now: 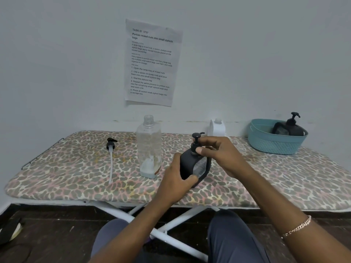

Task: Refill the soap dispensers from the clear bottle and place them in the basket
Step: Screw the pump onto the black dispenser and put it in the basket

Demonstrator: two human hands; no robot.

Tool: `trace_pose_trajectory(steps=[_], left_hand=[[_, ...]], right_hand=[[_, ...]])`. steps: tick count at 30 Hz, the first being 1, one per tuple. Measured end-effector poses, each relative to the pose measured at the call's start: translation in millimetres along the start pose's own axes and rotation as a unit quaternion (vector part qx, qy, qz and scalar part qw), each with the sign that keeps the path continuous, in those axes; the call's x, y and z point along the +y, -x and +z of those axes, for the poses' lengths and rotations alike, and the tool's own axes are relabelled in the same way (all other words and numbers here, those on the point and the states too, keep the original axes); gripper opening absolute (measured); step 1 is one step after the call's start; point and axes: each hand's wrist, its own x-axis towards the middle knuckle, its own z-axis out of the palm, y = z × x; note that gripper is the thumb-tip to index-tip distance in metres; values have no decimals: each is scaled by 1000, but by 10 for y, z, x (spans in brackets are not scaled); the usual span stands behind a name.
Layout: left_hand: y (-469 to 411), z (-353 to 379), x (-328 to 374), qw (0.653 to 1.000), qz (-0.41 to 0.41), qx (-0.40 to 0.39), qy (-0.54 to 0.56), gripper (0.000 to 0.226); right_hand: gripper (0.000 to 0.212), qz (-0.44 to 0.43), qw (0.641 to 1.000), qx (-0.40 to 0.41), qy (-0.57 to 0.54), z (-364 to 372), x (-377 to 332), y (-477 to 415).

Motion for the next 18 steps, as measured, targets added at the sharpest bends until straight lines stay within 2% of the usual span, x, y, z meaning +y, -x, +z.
trace_pose_trajectory(steps=[6, 8, 11, 13, 18], left_hand=[[6, 3, -14, 1000, 0, 1, -10, 40], [6, 4, -8, 1000, 2, 0, -9, 40], [2, 7, -2, 1000, 7, -2, -6, 40], [2, 5, -7, 1000, 7, -3, -3, 40], [2, 0, -16, 1000, 2, -4, -9, 41]], right_hand=[[31, -18, 998, 40, 38, 113, 45, 7], [24, -16, 999, 14, 38, 104, 16, 15], [28, 1, 999, -41, -32, 18, -31, 29], [27, 4, 998, -51, -46, -11, -36, 29], [24, -8, 999, 29, -10, 77, 21, 8]])
